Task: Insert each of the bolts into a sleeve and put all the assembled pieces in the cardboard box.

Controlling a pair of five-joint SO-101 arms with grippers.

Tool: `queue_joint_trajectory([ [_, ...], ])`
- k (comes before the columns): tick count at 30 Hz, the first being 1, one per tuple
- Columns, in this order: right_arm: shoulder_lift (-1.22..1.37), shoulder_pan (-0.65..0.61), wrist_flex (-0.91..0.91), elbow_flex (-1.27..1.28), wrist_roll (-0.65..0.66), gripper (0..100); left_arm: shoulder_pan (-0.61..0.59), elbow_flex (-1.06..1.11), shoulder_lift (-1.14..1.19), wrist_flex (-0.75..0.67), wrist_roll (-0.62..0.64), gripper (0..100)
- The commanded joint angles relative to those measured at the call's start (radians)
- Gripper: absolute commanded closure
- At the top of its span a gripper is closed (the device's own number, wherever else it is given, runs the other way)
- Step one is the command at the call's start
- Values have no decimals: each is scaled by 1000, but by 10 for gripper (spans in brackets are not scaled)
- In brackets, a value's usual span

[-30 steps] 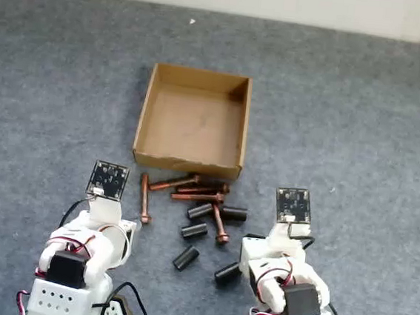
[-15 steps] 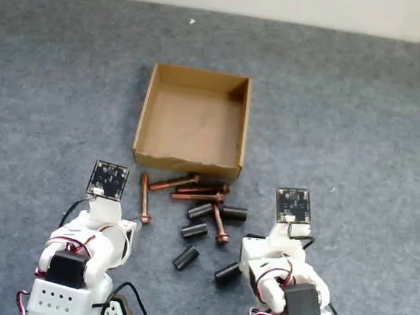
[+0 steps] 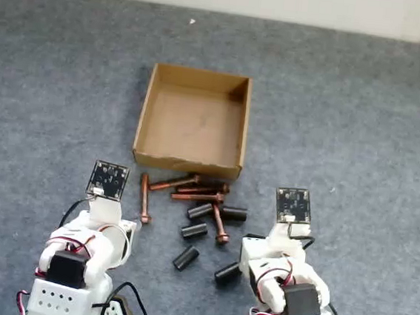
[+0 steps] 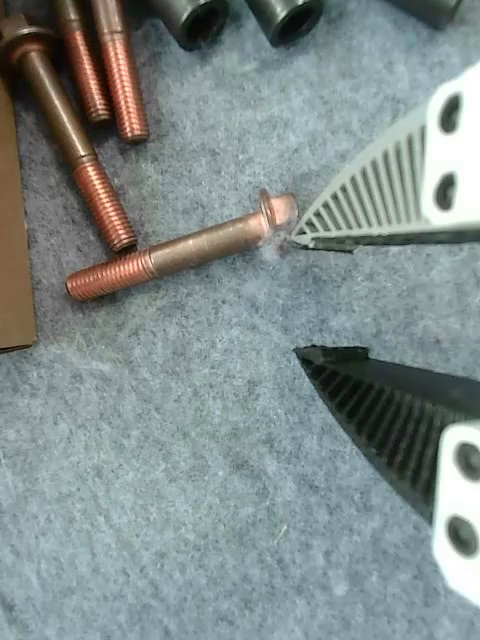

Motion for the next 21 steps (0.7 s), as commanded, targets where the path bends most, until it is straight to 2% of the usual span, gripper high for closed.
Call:
queue_joint_trajectory([
  [1,-10,12,8,120,-3,990,-8,21,-2,3,-11,822],
  [21,-10,12,10,117,-3,990,-4,-13,-4,2,-11,819],
])
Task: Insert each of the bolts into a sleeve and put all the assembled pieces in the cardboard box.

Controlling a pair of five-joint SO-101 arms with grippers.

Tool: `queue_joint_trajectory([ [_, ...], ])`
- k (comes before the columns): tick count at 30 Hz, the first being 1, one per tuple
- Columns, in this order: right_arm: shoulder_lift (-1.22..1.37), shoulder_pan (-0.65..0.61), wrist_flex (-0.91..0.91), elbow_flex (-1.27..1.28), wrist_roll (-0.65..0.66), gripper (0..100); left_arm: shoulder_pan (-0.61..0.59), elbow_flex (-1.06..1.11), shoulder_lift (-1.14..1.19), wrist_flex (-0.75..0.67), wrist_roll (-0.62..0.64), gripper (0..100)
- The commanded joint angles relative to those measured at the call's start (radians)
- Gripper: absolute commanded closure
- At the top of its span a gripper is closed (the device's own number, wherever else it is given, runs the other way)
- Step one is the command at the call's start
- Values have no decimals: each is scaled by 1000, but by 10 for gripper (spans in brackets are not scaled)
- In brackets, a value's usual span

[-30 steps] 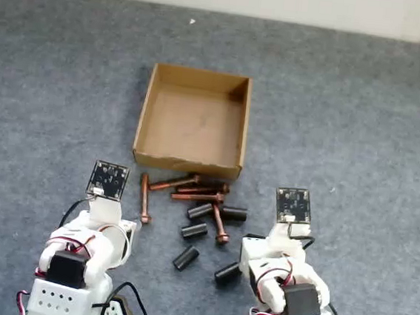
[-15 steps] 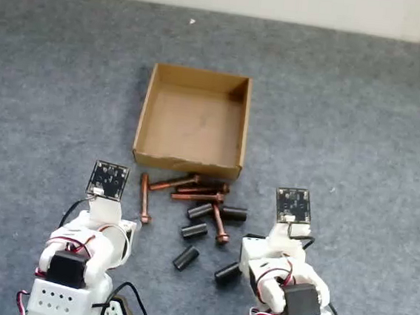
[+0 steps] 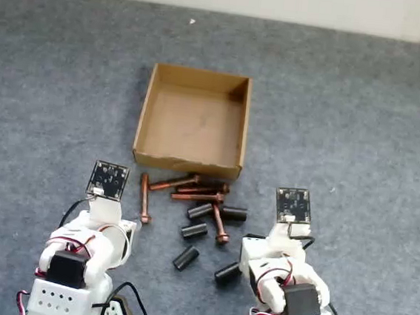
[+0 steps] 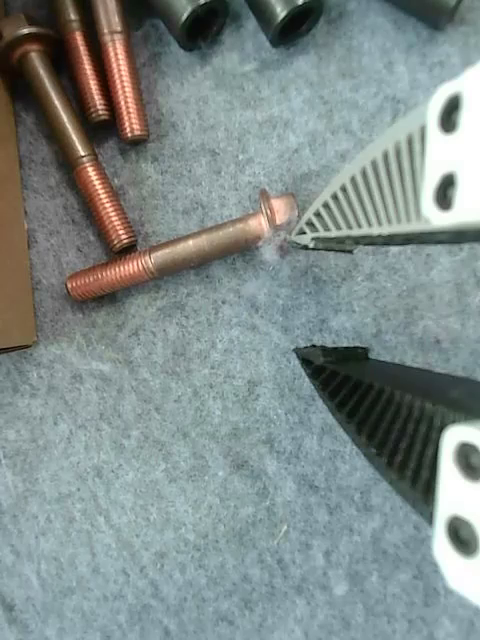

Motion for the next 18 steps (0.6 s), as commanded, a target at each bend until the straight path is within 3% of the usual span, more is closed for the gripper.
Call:
queue_joint_trajectory([
  [1,-10,12,15,113,-2,990,-7,-31,-4,2,-11,819],
  [4,-10,13,8,101,83,990,-12,-64,-4,-2,-9,819],
  [12,-10,13,-41,-51,589,990,-13,-62,-4,-35,-12,818],
  [18,-8,13,-33,-160,603,988,-168,-73,-4,-41,-12,818],
])
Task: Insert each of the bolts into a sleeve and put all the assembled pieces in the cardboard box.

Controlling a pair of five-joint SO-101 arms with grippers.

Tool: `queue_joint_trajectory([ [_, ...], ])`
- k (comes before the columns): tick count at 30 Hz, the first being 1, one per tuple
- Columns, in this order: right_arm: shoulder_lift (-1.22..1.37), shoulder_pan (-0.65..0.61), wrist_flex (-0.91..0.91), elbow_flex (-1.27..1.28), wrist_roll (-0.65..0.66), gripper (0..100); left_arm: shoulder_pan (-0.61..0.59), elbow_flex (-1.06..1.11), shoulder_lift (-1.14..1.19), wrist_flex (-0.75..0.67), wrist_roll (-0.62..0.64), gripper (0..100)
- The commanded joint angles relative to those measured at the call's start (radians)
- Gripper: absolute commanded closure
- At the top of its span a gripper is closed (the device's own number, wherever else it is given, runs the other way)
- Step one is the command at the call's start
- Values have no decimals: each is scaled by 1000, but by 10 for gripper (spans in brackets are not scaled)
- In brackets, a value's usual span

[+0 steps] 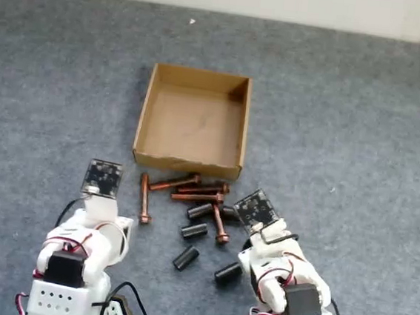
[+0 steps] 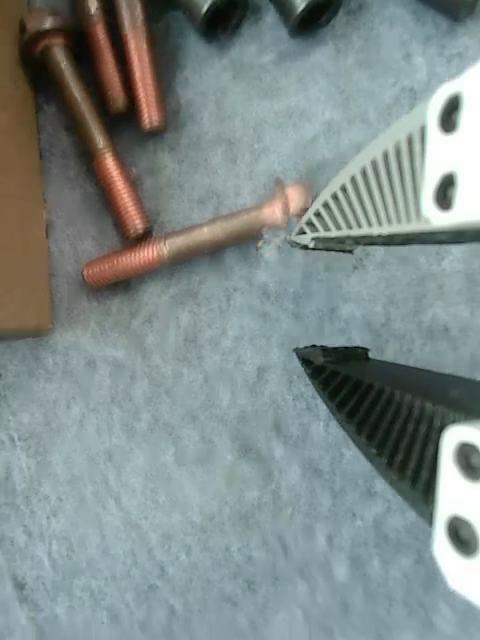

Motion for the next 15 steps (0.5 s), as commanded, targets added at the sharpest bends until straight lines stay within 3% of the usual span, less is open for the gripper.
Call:
queue_joint_trajectory([
  [1,-7,8,-30,-145,18,988,-125,-64,-4,-25,-11,818],
  [6,168,8,-5,-325,18,969,-263,-94,-4,-25,-11,818],
  [11,581,2,-5,-572,25,907,-269,-96,-4,-26,-11,818],
  [15,880,1,-5,-746,28,799,-272,-85,-4,-48,-11,818],
])
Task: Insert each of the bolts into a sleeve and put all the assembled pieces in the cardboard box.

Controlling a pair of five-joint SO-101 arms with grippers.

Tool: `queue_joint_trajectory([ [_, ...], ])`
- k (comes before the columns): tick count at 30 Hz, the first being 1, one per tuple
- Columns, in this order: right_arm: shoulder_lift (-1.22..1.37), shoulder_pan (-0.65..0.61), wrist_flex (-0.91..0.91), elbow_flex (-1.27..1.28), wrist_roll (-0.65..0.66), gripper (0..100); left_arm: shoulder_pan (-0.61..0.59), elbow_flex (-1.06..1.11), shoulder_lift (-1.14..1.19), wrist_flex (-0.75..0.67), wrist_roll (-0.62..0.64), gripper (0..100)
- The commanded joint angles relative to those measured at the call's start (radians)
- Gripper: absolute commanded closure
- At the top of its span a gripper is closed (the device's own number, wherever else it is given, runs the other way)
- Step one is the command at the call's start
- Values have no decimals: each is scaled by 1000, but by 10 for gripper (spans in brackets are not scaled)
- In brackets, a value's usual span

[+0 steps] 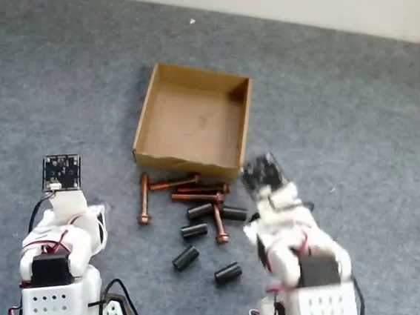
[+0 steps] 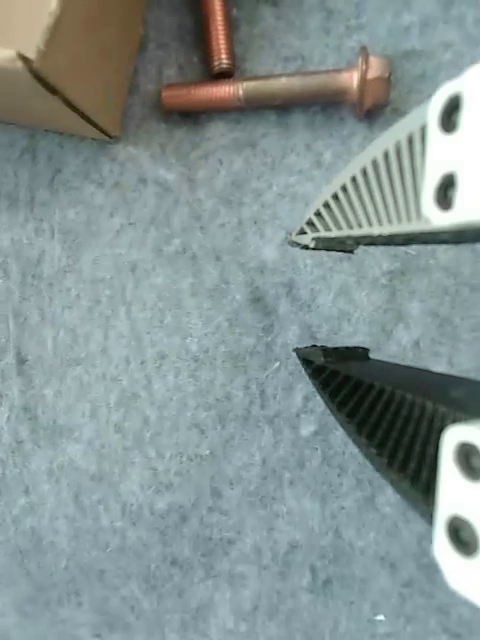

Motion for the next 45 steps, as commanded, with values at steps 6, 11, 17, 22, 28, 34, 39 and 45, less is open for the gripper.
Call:
queue_joint_trajectory([
  [6,489,-104,-15,-274,150,748,-13,-31,-2,-31,-11,818],
  [11,601,-189,-65,-277,152,748,-10,-25,-2,-34,-11,818],
  [17,743,-193,-213,-246,152,748,-15,-24,-2,-34,-11,818],
  [22,860,-193,-292,-242,152,749,-15,-24,-2,-34,-11,818],
  [28,921,-196,-303,-239,153,749,-15,-24,-2,-34,-11,818],
  [34,931,-240,-306,-231,153,749,-15,-24,-2,-34,-11,818],
  [39,931,-239,-458,-136,153,750,-15,-22,-2,-34,-11,818],
  [45,931,-237,-476,-87,153,821,-15,-22,-2,-34,-11,818],
])
